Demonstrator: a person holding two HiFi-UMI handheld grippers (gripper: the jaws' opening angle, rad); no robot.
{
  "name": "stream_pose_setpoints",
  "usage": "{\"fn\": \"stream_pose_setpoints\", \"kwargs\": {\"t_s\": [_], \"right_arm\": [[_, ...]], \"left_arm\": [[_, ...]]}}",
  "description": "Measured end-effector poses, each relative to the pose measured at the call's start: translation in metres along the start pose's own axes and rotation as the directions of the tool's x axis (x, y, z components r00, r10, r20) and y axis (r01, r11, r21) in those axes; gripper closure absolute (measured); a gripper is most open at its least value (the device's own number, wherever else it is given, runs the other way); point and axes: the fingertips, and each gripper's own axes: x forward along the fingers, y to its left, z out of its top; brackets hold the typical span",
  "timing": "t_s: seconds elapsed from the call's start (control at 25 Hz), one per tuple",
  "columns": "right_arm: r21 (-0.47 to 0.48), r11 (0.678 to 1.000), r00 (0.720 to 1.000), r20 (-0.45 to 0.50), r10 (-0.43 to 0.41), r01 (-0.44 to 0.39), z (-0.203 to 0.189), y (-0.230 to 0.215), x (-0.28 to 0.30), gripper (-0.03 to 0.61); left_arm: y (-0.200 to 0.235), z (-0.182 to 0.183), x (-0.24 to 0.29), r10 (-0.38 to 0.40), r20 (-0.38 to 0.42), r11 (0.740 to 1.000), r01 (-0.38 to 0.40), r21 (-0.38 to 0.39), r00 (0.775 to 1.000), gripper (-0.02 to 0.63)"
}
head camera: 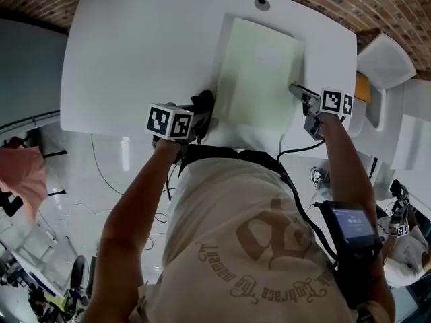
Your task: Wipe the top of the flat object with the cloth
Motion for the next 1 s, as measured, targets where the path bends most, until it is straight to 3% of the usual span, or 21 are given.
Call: {"fn": "stream_pose_setpoints", "kwargs": {"t_s": [0.4, 0.6, 0.8, 1.0], "right_arm": [[-0.028, 0.999, 1.000, 0.023, 0.017, -0.016, 0.001, 0.000, -0.002, 0.420], [-0.049, 0.998, 0.999, 0.026, 0.044, -0.042, 0.000, 0.003, 0.000, 0.420], [-0.056, 0.996, 0.997, 0.023, 0.068, -0.067, -0.001, 0.003, 0.000, 0.419], [-0.055, 0.994, 0.994, 0.029, 0.101, -0.099, -0.001, 0.005, 0.000, 0.419]], "left_arm": [[-0.017, -0.024, -0.016, 0.069, 0.067, 0.997, -0.067, -0.033, 0.995, 0.540], [-0.021, -0.045, -0.028, 0.156, 0.118, 0.985, -0.146, -0.089, 0.981, 0.540], [-0.015, -0.057, -0.027, 0.274, 0.174, 0.947, -0.234, -0.220, 0.946, 0.540], [-0.017, -0.055, -0.005, 0.324, 0.230, 0.901, -0.225, -0.371, 0.918, 0.540]]}}
